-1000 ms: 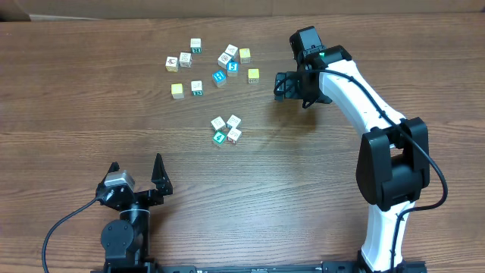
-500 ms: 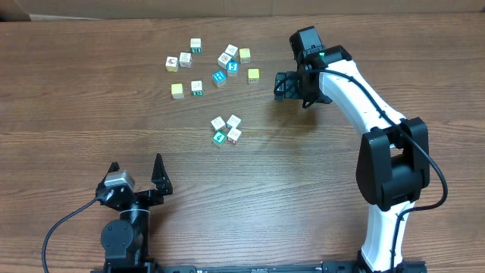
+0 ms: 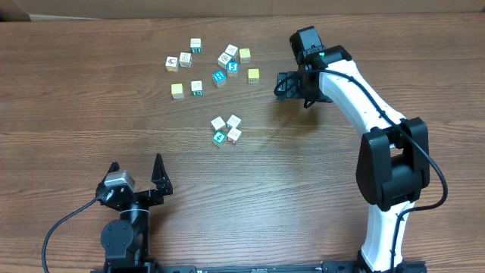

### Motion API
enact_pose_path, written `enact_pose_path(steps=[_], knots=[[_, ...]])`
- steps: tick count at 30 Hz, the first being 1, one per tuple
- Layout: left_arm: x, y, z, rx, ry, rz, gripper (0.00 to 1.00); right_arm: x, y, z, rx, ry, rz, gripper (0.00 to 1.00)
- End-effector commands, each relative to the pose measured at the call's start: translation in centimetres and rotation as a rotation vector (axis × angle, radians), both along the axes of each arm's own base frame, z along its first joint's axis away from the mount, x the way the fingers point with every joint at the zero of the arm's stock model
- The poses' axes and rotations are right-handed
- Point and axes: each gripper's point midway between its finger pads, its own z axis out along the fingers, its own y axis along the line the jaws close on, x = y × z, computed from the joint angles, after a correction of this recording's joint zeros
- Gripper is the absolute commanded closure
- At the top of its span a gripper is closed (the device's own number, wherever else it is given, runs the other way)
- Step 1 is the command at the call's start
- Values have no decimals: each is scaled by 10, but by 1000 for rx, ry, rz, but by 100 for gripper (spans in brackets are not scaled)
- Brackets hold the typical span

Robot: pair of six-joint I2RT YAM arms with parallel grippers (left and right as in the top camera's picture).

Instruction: Form a circle

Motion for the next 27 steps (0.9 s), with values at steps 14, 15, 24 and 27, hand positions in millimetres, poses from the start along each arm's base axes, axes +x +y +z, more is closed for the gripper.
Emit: enact_pose_path(steps=[14, 15, 24, 27], knots=[[0, -1, 1, 22, -6, -7, 1, 0, 45, 95, 53, -320, 215, 0], [0, -1, 1, 22, -6, -7, 1, -2, 48, 99, 71, -340, 244, 0], [0, -1, 1, 23, -6, -7, 0, -31, 60, 88, 191, -466, 369, 0], [0, -1, 1, 22, -6, -7, 1, -44, 62, 73, 229, -495, 388, 0]])
